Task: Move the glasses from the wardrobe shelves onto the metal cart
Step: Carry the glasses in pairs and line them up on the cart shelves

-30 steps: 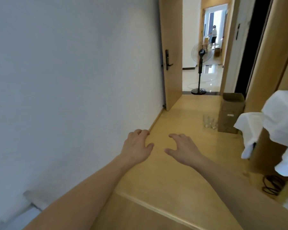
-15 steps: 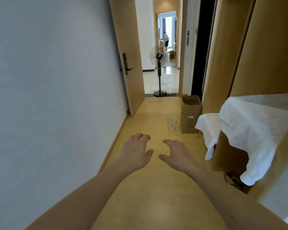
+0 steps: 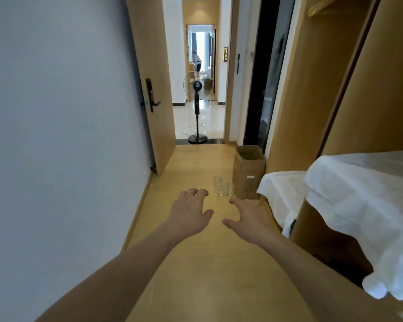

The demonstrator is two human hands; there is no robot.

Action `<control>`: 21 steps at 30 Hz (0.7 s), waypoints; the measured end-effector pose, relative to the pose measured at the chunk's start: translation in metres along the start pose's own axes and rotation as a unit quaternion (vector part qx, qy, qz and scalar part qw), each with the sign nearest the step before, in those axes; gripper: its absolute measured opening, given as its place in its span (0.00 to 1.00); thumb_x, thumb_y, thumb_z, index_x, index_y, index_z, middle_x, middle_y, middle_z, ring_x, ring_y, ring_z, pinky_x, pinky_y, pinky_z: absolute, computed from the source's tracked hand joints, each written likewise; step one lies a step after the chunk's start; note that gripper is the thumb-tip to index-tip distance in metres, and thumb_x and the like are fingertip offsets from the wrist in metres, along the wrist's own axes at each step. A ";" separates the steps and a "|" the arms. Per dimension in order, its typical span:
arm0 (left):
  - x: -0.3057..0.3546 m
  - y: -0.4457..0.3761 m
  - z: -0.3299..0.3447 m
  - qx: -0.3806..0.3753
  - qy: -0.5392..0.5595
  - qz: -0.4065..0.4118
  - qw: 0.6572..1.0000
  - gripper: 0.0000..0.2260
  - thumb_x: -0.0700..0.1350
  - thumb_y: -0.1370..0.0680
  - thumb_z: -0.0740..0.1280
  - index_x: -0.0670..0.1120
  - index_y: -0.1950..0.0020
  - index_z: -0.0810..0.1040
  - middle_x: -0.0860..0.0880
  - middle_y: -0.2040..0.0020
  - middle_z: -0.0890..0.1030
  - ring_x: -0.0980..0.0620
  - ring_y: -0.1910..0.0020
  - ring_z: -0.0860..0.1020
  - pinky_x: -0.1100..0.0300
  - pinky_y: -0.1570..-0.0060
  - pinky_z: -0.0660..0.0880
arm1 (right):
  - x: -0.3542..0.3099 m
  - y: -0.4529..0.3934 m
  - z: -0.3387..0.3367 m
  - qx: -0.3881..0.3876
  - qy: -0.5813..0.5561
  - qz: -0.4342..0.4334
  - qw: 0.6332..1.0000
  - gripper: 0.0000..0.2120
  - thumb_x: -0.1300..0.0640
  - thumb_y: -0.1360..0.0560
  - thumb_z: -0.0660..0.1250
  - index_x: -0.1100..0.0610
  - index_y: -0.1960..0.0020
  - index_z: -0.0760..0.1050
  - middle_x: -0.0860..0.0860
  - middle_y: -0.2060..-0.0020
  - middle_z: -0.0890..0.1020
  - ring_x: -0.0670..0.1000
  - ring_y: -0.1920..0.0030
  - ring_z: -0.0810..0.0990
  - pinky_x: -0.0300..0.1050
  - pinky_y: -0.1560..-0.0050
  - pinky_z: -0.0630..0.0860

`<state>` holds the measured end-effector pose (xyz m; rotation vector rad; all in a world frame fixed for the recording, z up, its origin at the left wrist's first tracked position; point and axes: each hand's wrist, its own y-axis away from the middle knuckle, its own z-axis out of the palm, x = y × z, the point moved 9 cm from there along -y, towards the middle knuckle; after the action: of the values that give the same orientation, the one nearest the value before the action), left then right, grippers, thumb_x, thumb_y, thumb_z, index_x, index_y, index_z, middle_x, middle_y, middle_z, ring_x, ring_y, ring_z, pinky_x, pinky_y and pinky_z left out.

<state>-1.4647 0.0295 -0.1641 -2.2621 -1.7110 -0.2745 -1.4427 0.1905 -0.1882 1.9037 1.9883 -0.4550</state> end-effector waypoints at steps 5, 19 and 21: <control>-0.036 -0.041 0.006 -0.017 0.020 -0.005 1.000 0.24 0.56 0.20 0.66 0.50 0.26 0.68 0.47 0.28 0.71 0.44 0.29 0.67 0.46 0.32 0.69 | -0.010 -0.037 0.017 -0.010 0.005 0.021 1.000 0.31 0.40 0.22 0.68 0.48 0.23 0.64 0.50 0.26 0.69 0.53 0.27 0.66 0.50 0.30 0.68; -0.078 -0.191 0.039 -0.047 0.032 -0.020 0.998 0.25 0.57 0.20 0.66 0.51 0.25 0.65 0.48 0.27 0.70 0.45 0.28 0.66 0.48 0.32 0.69 | 0.018 -0.197 0.033 -0.017 -0.018 0.039 0.999 0.33 0.41 0.23 0.70 0.48 0.23 0.64 0.49 0.27 0.69 0.53 0.28 0.68 0.50 0.31 0.70; -0.081 -0.221 0.043 -0.046 0.026 -0.022 0.998 0.26 0.57 0.19 0.65 0.51 0.24 0.65 0.49 0.27 0.70 0.46 0.29 0.67 0.48 0.32 0.69 | 0.028 -0.232 0.038 -0.021 -0.035 0.040 0.998 0.33 0.41 0.23 0.70 0.48 0.23 0.65 0.49 0.27 0.69 0.52 0.28 0.69 0.51 0.30 0.71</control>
<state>-1.7004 0.0267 -0.2050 -2.2635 -1.7571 -0.4256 -1.6739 0.1874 -0.2370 1.9083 1.8551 -0.4484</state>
